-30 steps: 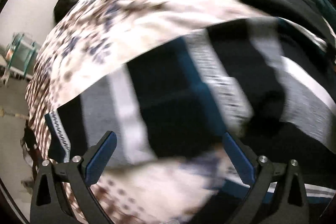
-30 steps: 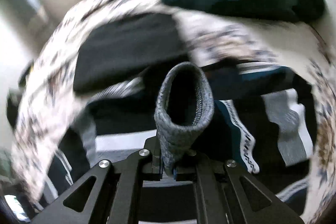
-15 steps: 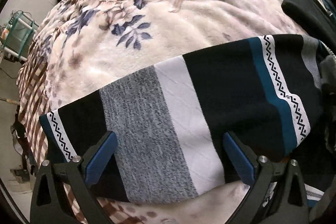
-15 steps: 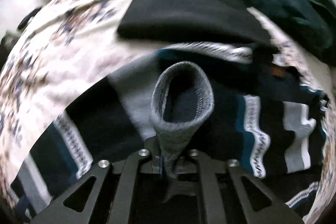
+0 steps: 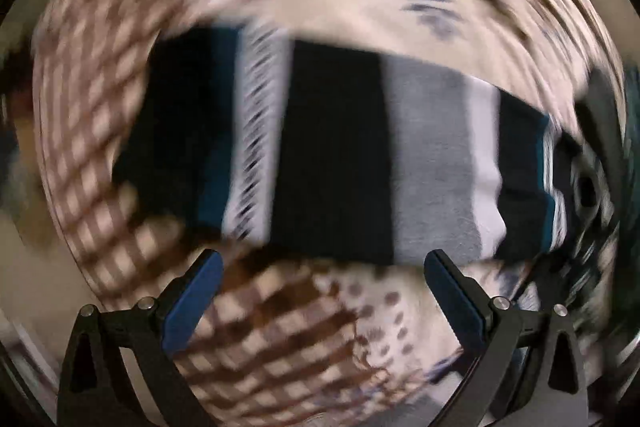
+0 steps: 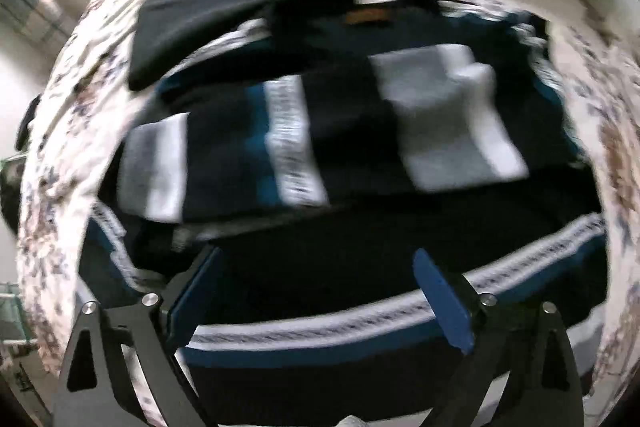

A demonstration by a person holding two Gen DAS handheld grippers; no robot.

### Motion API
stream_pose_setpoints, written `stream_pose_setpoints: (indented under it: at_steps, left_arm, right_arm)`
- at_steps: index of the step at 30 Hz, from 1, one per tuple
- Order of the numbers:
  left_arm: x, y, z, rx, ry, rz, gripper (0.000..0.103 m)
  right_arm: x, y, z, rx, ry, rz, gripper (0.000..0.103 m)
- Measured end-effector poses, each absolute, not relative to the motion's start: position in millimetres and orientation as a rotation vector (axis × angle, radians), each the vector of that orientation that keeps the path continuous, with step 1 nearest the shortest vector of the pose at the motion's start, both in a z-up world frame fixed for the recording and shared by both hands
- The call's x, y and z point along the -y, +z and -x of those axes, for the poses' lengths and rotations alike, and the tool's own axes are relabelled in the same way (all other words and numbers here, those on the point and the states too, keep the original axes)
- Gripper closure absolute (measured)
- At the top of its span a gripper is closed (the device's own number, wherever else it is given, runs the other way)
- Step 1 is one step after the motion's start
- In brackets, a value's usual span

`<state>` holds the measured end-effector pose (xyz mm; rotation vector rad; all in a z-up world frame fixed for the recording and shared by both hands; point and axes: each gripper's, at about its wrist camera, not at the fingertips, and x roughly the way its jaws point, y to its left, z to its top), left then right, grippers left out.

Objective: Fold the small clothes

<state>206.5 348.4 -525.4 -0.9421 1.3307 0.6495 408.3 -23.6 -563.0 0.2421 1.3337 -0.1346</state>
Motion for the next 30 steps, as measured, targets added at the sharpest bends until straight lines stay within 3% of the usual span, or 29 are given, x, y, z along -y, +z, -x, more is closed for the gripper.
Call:
stream_pose_setpoints:
  at_steps: [6,10,11,12,13,14,15,23,30]
  left_arm:
    - [-402,-569,-167,-1.116,0.787,1.334,0.000]
    - [-429,-568,-156,-0.906,0.941,1.462,0.003]
    - [-432,-563,-154,-0.869,0.983,1.451,0.018]
    - [-436,-557,-153,-0.839,1.029,1.437,0.041]
    - [-441,-552,-153,-0.809,1.066,1.424,0.055]
    - [-443,-549,-154,-0.793,1.074,1.411,0.078]
    - [-448,-547,-159,-0.780,1.075,1.387,0.090]
    - [-411,-472,-235,-0.797,0.930,0.967,0.095]
    - [-291,-396,-328,-0.806,0.596,0.539,0.095]
  right_arm:
    - [46,-572,-404,-1.328,-0.251,-0.220,0.006]
    - [45,-576,-415,-1.305,-0.316,-0.184,0.006]
    - [46,-576,-417,-1.297,-0.328,-0.176,0.006]
    - [46,-576,-420,-1.293,-0.335,-0.176,0.006]
    - [47,-576,-424,-1.293,-0.331,-0.190,0.006]
    - [48,-577,-427,-1.295,-0.321,-0.213,0.006]
    - [49,-577,-429,-1.296,-0.317,-0.224,0.006]
    - [69,-571,-439,-1.278,-0.381,-0.106,0.006]
    - [123,-561,-447,-1.260,-0.359,-0.181,0.006]
